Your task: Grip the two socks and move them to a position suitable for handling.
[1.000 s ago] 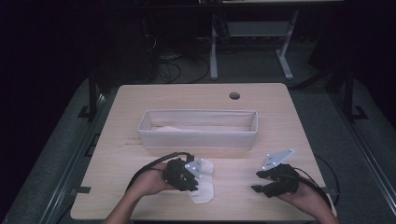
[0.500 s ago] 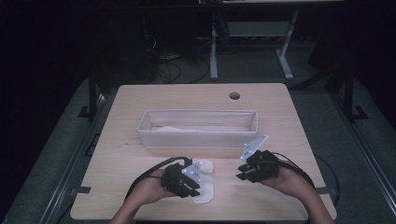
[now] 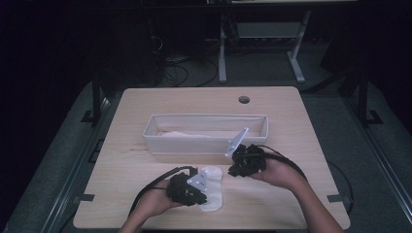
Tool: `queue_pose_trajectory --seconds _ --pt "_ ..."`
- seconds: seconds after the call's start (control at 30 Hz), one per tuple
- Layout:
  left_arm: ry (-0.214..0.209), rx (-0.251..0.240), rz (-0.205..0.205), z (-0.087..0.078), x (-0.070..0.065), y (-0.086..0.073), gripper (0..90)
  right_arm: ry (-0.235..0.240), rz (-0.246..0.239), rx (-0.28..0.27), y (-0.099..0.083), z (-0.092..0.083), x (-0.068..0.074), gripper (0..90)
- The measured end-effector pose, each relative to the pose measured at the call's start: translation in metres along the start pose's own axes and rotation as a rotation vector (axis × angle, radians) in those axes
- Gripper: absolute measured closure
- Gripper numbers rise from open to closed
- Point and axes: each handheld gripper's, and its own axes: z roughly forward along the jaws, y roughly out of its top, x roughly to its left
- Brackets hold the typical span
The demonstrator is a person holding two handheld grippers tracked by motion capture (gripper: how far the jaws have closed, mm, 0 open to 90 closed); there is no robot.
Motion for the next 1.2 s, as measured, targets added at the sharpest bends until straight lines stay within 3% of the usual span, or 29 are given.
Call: queue_pose_trajectory --seconds 0.37,0.73,0.93,1.03,1.2 --pt "-0.032 -0.005 0.007 0.009 -0.001 -0.001 84.1 0.046 -0.011 0.046 0.024 0.039 -0.005 85.2" --pt "-0.051 0.017 0.005 0.015 0.001 -0.006 84.1 0.075 0.003 0.094 0.029 0.072 -0.012 85.3" --pt "-0.050 0.042 0.016 0.014 0.002 -0.007 83.2 0.083 0.024 0.066 0.020 0.071 -0.011 85.3" --pt "-0.040 0.022 0.012 0.011 0.002 -0.006 83.2 0.094 0.049 0.040 0.012 0.069 -0.010 85.3" --pt "-0.055 0.005 0.039 0.012 -0.002 0.002 85.2 0.085 0.048 0.056 0.009 0.065 -0.008 84.7"
